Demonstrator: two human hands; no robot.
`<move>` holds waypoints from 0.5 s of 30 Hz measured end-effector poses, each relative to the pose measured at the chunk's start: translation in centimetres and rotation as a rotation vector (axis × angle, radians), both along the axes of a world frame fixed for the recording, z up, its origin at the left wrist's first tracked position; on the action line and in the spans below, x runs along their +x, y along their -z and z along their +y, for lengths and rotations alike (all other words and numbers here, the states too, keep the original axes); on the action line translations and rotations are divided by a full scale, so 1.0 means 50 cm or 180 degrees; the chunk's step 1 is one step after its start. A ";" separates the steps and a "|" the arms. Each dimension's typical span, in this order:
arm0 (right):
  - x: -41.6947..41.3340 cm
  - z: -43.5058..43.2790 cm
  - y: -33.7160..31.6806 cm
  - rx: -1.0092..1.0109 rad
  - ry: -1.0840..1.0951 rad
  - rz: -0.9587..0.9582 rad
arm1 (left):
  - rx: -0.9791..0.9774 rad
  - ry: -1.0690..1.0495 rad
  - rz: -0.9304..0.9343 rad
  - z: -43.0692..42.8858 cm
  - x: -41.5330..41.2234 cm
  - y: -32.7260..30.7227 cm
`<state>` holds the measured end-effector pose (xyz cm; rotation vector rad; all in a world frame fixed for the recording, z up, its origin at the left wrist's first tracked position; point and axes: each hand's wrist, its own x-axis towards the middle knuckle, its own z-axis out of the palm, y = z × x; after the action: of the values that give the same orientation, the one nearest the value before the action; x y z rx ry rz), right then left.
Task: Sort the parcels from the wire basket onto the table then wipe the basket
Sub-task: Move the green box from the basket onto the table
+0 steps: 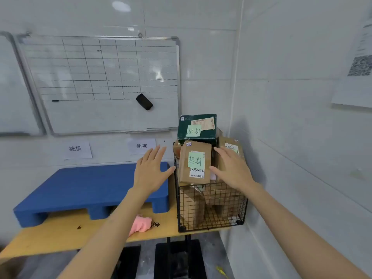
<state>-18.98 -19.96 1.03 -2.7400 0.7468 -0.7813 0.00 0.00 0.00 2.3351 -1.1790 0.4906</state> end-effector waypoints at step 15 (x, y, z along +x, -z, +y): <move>0.157 -0.201 0.030 0.0154 0.0279 0.0040 | 0.0074 0.0278 0.0122 -0.229 0.183 0.039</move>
<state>-11.11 -30.02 -0.46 -2.6874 0.8821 -0.7539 9.16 -11.47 -1.95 2.2907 -1.2689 0.4021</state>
